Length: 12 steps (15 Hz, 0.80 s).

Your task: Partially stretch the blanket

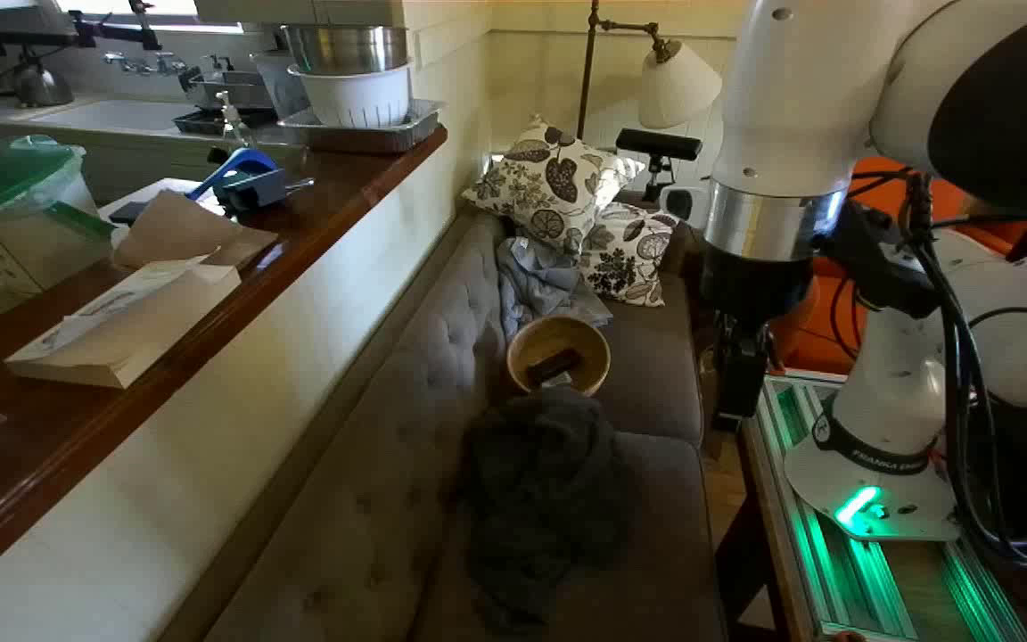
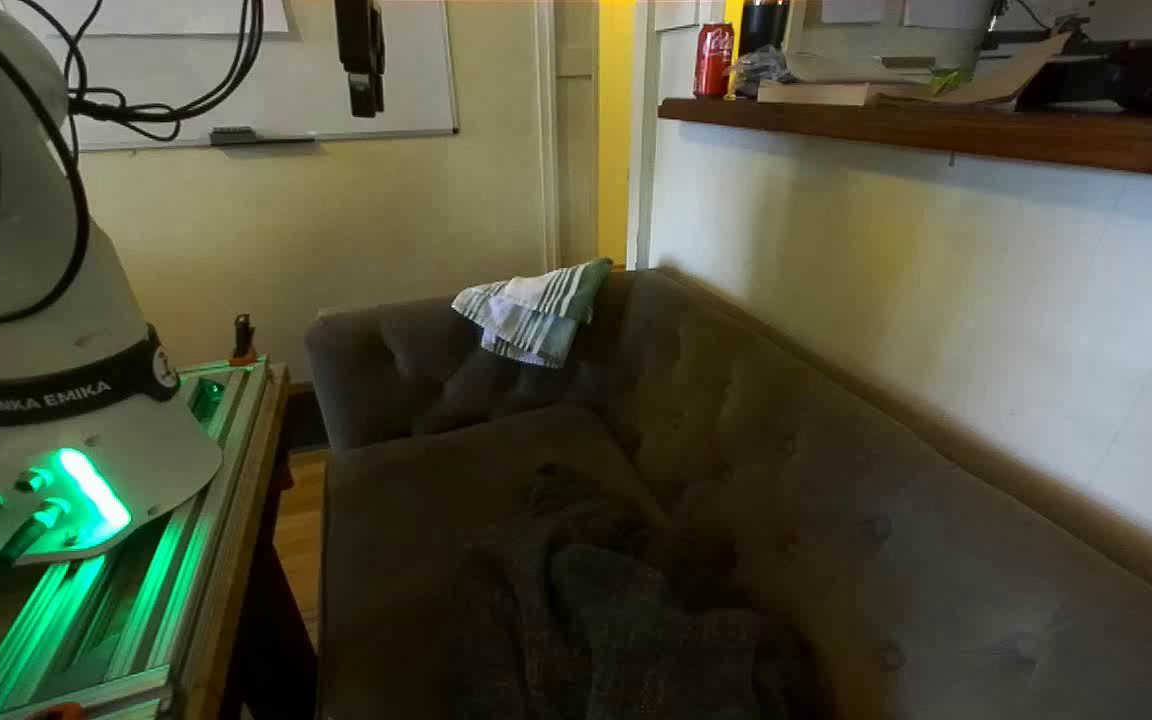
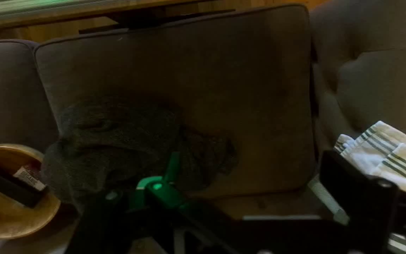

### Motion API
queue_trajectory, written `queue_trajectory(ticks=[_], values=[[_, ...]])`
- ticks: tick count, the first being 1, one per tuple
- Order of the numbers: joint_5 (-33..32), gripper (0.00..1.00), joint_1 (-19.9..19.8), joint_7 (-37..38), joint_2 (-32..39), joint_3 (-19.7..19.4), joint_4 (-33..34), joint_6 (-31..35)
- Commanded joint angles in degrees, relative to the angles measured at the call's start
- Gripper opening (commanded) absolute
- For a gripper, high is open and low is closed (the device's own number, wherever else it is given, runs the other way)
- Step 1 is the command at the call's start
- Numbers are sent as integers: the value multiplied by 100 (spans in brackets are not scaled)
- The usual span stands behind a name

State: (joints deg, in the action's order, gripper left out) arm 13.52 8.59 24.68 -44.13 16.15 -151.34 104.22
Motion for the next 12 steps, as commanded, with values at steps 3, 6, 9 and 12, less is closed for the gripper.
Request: queue_trajectory(ticks=[3, 6, 9, 12], values=[[13, 100, -29, -17, -4, 20, 9, -15], [13, 100, -29, -17, -4, 20, 9, -15], [-162, 100, -382, -145, 723, -78, 56, 764], [-401, 100, -677, -340, 1680, -250, 334, 1502]])
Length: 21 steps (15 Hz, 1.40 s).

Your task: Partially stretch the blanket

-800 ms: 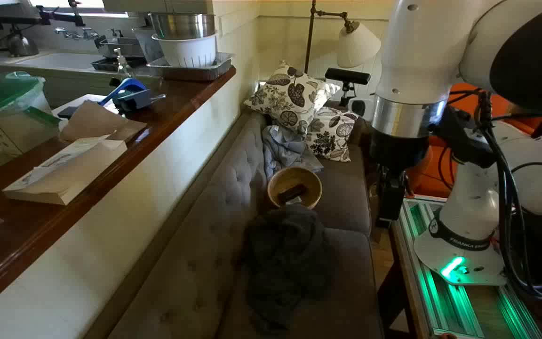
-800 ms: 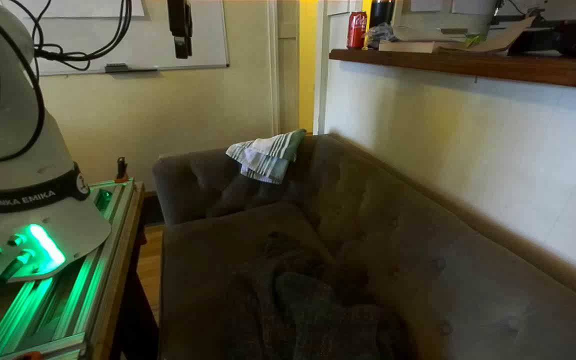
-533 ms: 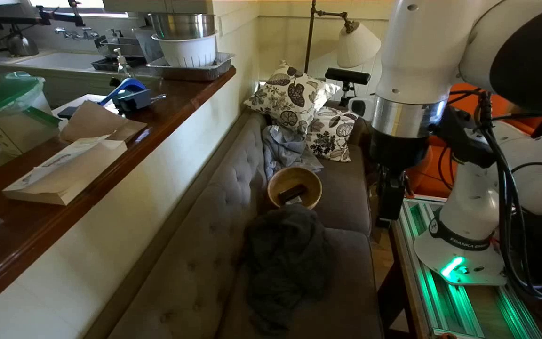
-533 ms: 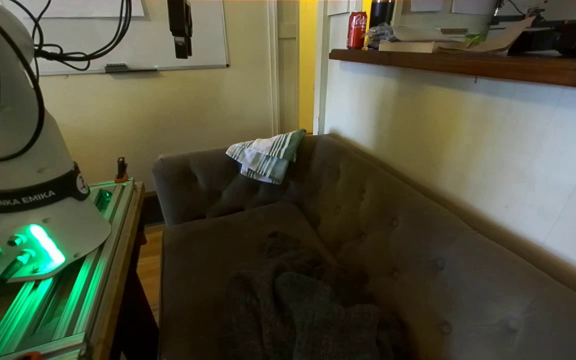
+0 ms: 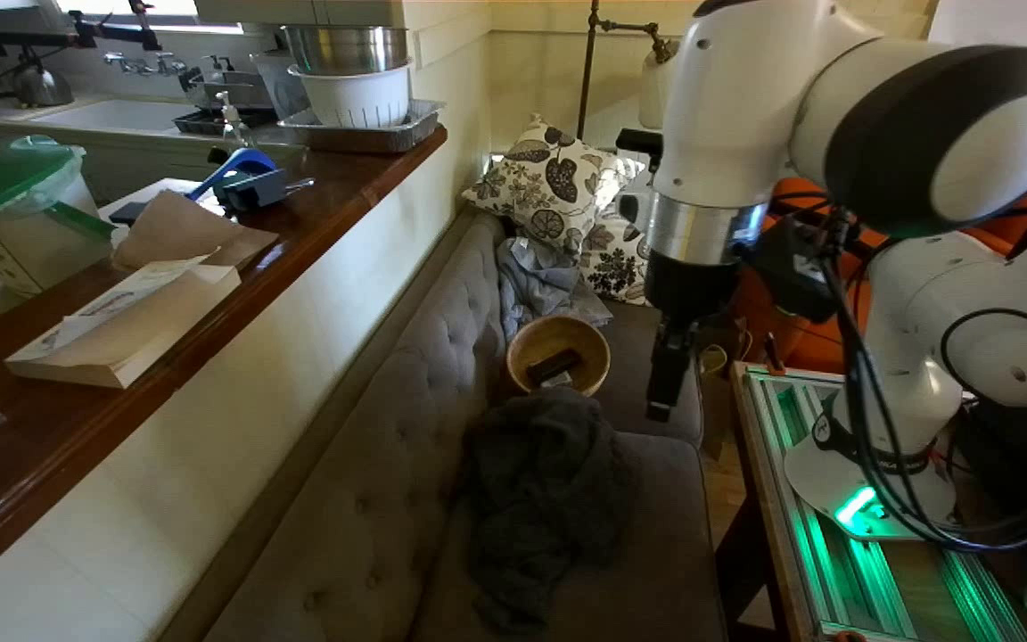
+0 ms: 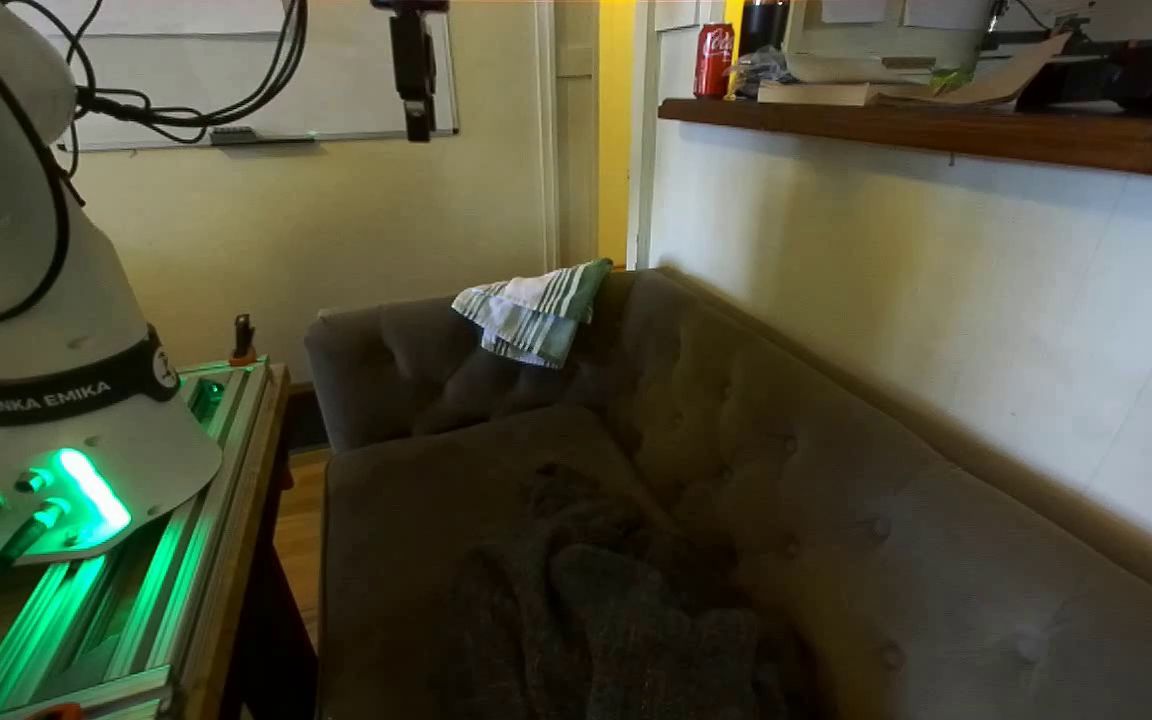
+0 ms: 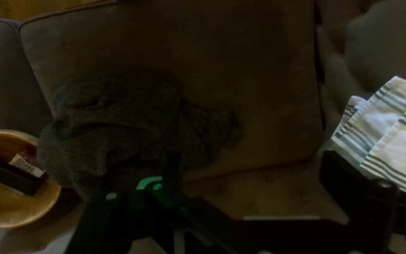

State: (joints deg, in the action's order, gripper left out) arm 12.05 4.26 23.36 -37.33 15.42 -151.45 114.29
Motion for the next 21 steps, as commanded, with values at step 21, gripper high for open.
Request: queue_trajectory(ticks=[21], values=[[-232, 100, -783, -981, 6470, -1806, 2979, 577]])
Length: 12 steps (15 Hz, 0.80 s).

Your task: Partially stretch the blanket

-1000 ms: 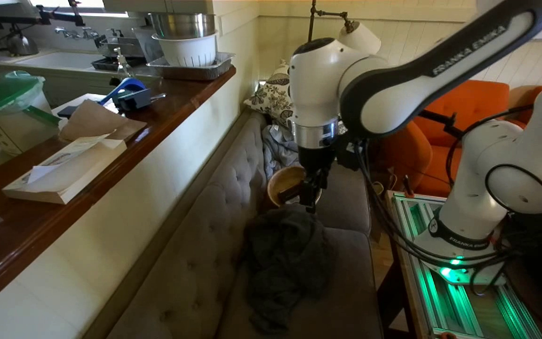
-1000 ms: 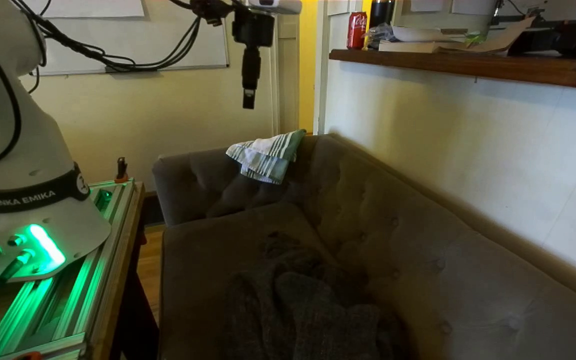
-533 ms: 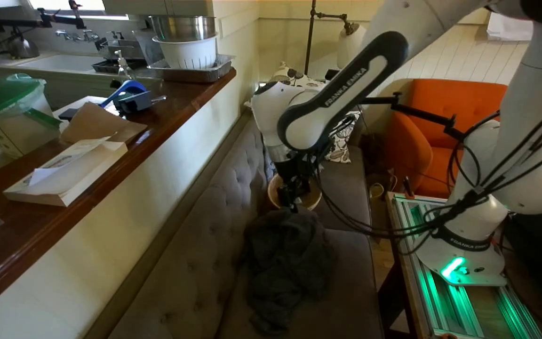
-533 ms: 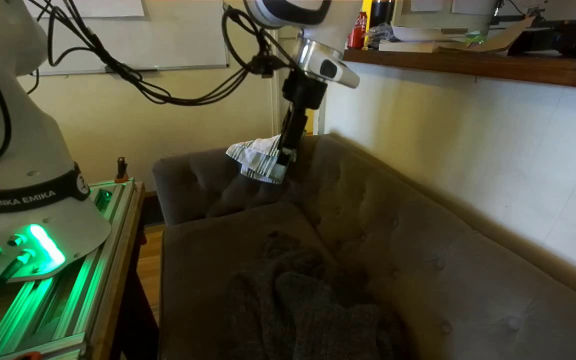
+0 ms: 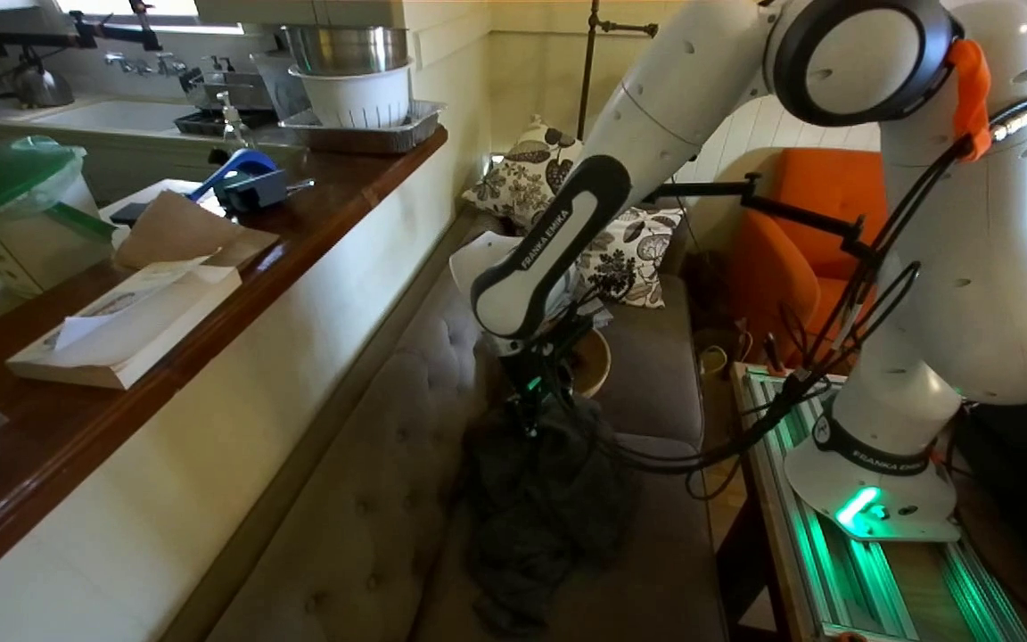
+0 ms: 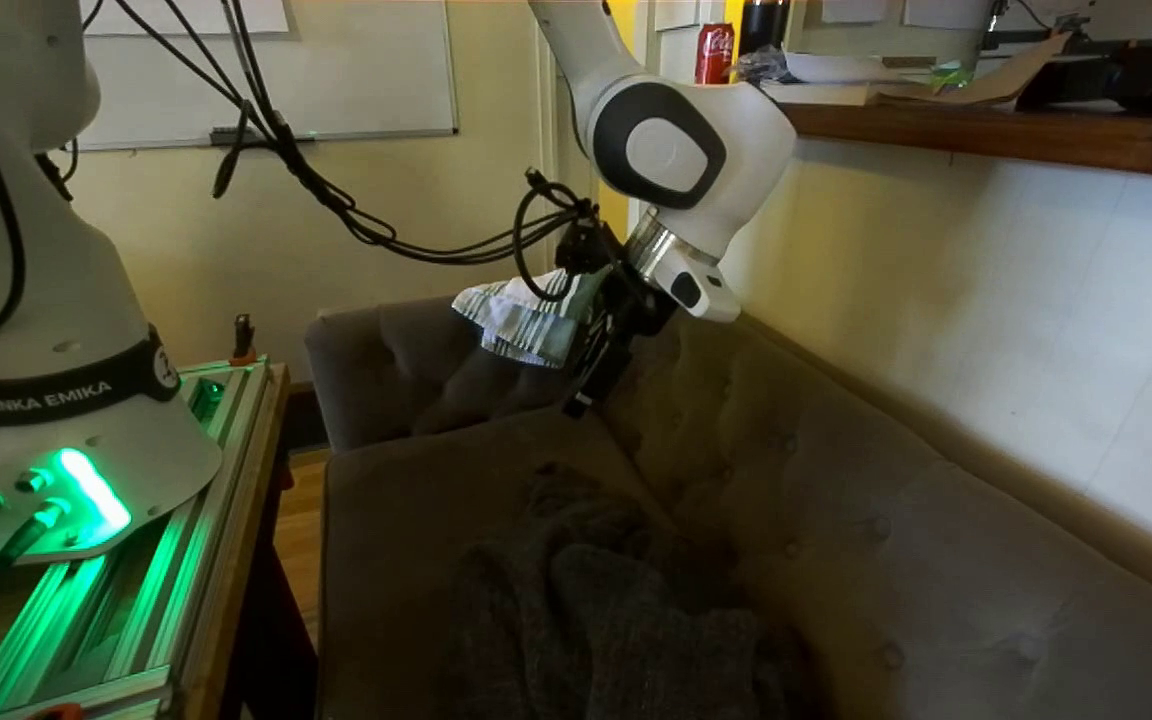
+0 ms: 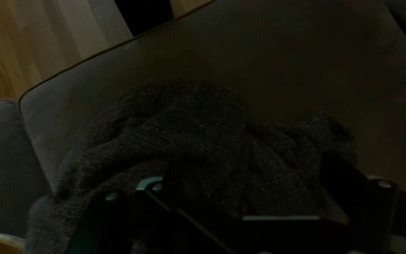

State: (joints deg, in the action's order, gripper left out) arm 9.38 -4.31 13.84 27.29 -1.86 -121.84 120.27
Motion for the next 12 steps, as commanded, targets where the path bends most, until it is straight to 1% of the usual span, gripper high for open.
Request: queue_trajectory(ticks=[1, 3, 4, 5, 6, 8, 11, 12], values=[[82, 100, 99, -22, 21, -47, 29, -22], [106, 100, 121, -18, 17, -29, 60, -41], [89, 100, 176, -55, -83, 3, -138, 261], [151, 100, 141, -187, -45, 22, -283, 560], [241, 100, 90, -301, -1, 39, -386, 838], [512, 100, -94, -674, 114, 104, -692, 1648], [895, 100, -325, -977, 594, 180, -844, 2445], [898, 100, -324, -920, 835, 175, -772, 2479]])
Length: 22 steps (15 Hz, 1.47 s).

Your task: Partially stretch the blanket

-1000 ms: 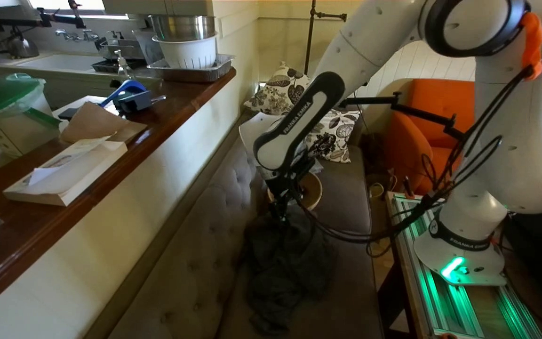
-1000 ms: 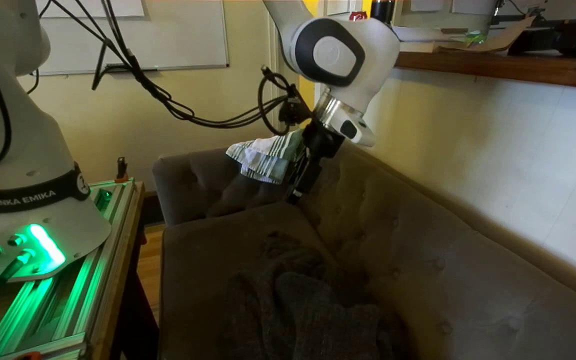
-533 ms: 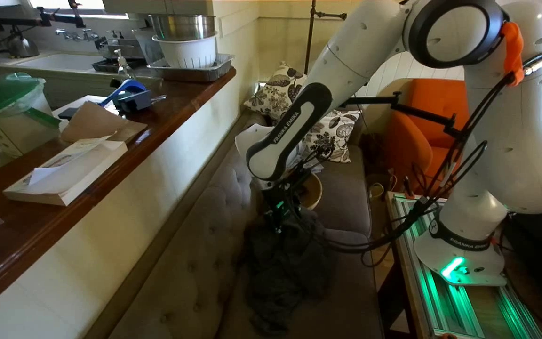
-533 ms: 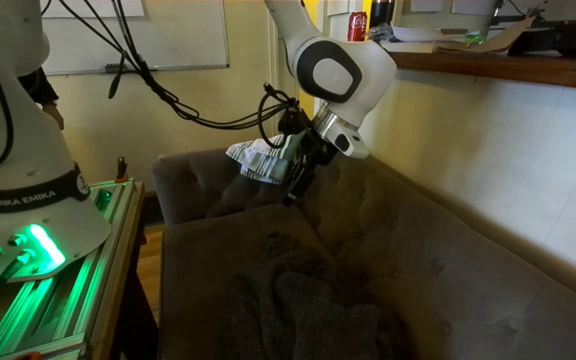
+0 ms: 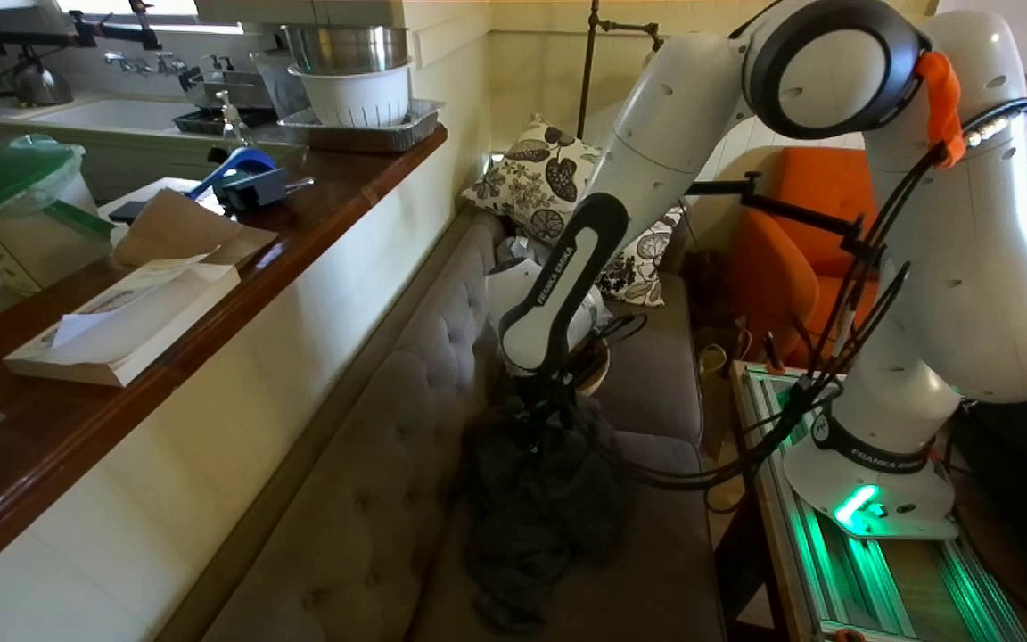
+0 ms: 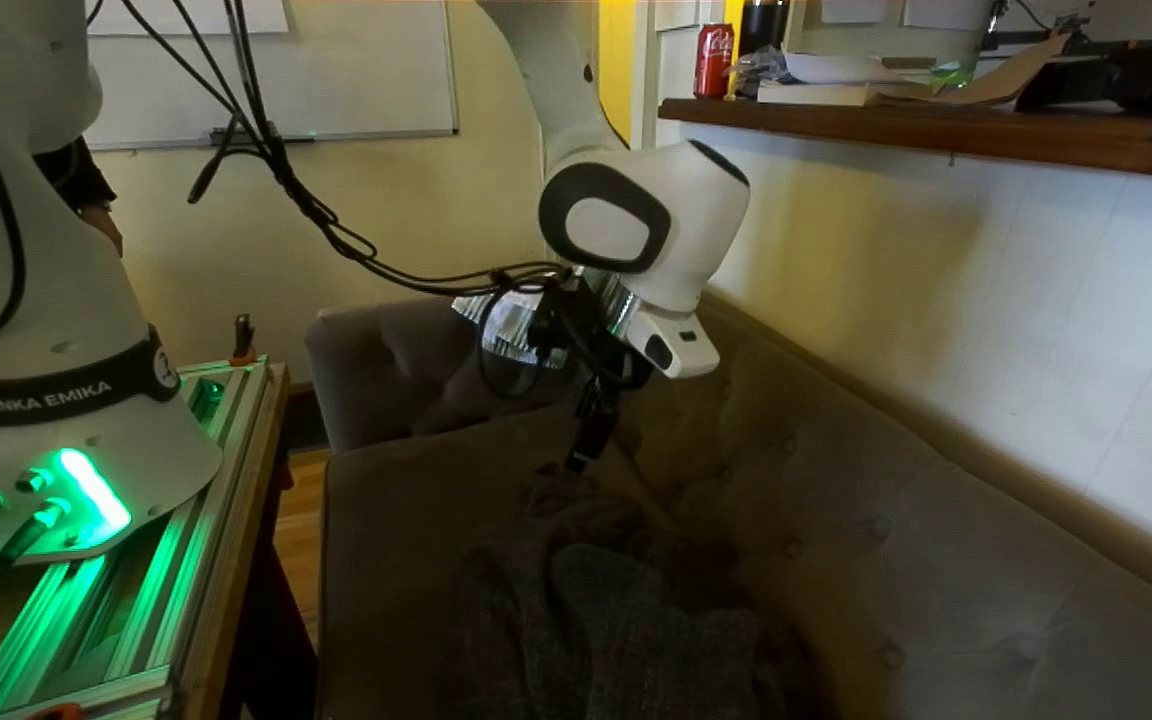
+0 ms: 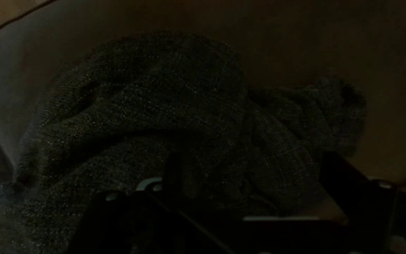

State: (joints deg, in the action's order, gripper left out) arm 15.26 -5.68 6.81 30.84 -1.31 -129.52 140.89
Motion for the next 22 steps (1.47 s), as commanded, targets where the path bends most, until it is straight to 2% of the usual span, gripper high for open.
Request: queue_trajectory(ticks=[1, 5, 10, 15, 19, 20, 21, 22], values=[[288, 100, -161, -80, 678, 82, 50, 429], [-31, 100, 33, 84, 1330, -1, 315, 148], [-222, 100, 288, -11, 1807, 21, 624, 186], [-1161, 100, 883, -98, 1760, -114, 764, -490], [-2041, 100, 1430, -31, 1540, -316, 646, -652], [-2110, 100, 1432, -16, 1524, -319, 680, -656], [-1872, 100, 1245, -13, 1703, -172, 758, -539], [-1897, 100, 1288, 1, 1685, -174, 761, -540]])
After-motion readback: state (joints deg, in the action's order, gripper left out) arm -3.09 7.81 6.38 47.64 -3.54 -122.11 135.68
